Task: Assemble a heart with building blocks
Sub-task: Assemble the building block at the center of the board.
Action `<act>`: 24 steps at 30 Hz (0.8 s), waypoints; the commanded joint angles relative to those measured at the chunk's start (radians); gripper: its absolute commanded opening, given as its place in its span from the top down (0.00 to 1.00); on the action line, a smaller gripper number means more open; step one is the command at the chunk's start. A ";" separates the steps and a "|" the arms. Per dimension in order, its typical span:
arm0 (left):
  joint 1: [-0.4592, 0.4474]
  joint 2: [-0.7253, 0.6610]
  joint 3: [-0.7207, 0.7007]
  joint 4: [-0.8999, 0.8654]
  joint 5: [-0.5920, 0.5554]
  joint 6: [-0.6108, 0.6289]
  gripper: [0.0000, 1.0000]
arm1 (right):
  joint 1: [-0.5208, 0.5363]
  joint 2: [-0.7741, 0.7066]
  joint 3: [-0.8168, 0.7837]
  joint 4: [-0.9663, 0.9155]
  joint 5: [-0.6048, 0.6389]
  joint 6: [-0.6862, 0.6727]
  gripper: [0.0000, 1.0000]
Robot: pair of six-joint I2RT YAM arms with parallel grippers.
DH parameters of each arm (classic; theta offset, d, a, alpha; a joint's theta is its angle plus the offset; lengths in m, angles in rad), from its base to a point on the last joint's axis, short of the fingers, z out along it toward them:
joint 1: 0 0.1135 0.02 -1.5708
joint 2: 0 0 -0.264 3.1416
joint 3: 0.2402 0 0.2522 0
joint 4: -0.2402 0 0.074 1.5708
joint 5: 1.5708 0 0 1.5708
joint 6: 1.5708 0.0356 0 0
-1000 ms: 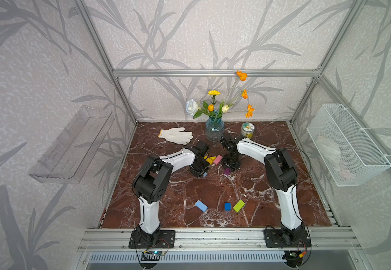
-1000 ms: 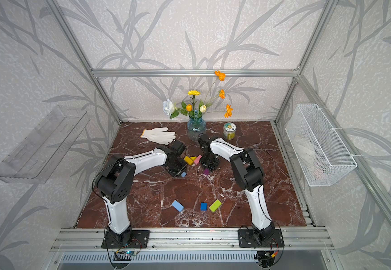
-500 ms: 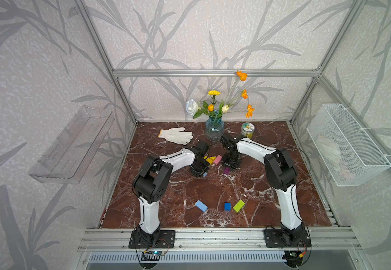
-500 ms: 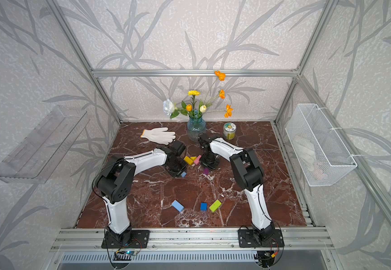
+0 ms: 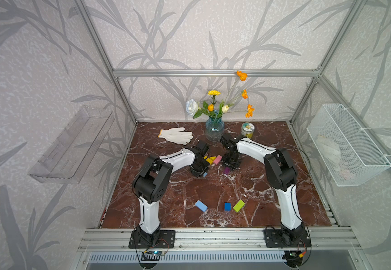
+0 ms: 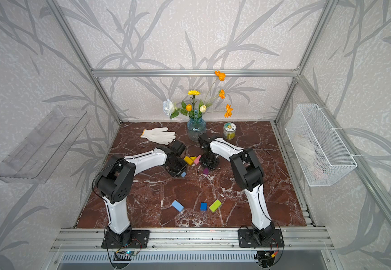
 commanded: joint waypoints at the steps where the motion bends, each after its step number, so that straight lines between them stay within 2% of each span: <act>1: 0.006 0.067 -0.046 -0.091 -0.037 -0.007 0.84 | -0.008 0.010 0.022 -0.023 0.034 0.005 1.00; 24: 0.015 0.072 -0.054 -0.086 -0.027 -0.004 0.84 | -0.010 0.035 0.040 -0.036 0.014 0.010 0.99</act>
